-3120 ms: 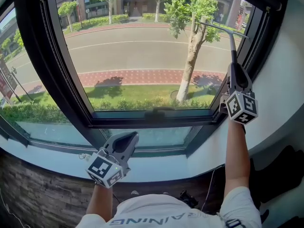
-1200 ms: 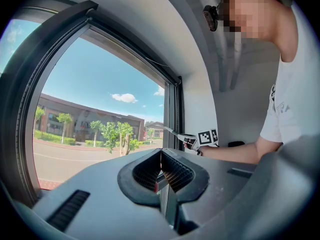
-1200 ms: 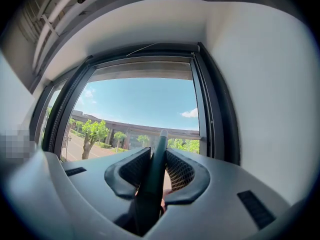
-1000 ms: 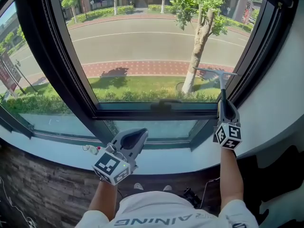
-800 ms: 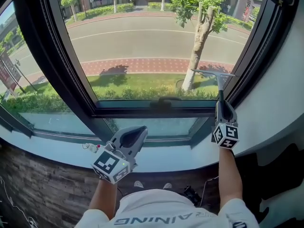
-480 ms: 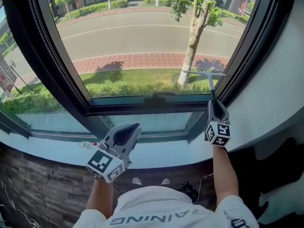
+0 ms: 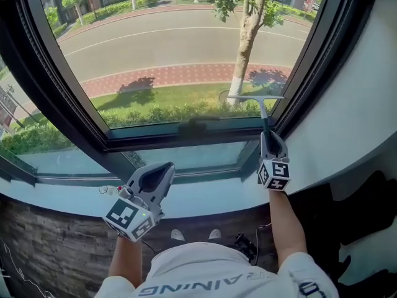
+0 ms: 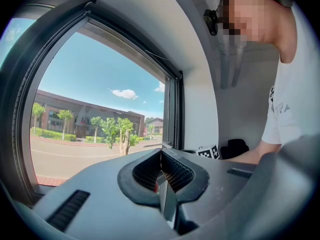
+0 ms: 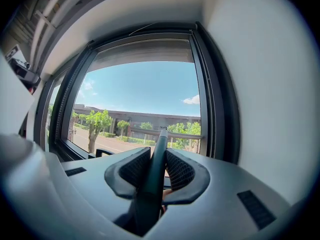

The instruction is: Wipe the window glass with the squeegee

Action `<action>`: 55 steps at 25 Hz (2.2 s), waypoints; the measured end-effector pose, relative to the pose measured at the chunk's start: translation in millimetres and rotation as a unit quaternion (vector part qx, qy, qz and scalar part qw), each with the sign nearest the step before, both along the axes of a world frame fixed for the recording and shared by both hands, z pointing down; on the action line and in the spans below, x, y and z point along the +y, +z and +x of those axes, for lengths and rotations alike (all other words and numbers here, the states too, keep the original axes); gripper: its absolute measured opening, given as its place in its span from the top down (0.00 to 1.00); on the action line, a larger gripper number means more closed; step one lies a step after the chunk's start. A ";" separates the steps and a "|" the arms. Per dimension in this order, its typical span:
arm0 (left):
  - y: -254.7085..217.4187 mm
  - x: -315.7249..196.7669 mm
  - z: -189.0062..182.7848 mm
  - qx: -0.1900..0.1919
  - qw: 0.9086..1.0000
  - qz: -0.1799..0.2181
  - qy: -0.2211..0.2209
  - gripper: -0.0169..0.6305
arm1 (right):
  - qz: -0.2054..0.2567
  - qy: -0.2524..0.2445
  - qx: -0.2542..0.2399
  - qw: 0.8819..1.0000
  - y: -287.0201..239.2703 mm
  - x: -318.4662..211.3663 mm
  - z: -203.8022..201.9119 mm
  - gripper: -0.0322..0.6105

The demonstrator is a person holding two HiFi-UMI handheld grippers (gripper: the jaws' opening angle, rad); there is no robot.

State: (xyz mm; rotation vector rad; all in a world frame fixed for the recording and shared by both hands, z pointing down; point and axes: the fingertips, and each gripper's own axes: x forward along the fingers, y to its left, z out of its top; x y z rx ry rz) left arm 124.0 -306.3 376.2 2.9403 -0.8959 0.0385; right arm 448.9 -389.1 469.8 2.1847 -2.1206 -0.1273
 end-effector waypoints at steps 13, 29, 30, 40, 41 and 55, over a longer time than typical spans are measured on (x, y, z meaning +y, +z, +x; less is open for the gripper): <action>7.5 -3.0 0.9 -0.005 1.000 -0.011 -0.014 0.95 | -0.037 0.002 0.007 0.999 49.3 -0.6 1.2 0.79; 16.8 4.0 3.3 -0.012 0.999 -0.026 -0.032 0.95 | -0.084 0.001 0.008 0.996 105.0 1.0 5.8 0.79; 15.9 5.4 3.7 -0.013 0.999 -0.026 -0.033 0.95 | -0.090 0.001 0.010 0.996 107.8 2.2 7.3 0.79; 21.7 4.4 -4.9 0.000 0.998 -0.021 -0.057 0.95 | -0.071 -0.054 0.026 0.996 89.9 54.8 -26.9 0.79; 21.6 4.4 -5.6 0.001 0.998 -0.019 -0.063 0.95 | -0.068 -0.064 0.028 0.995 86.3 64.1 -31.7 0.79; 16.6 13.2 -26.5 0.003 0.997 0.008 -0.075 0.95 | 0.115 -0.071 -0.016 0.991 -85.7 108.6 -63.1 0.79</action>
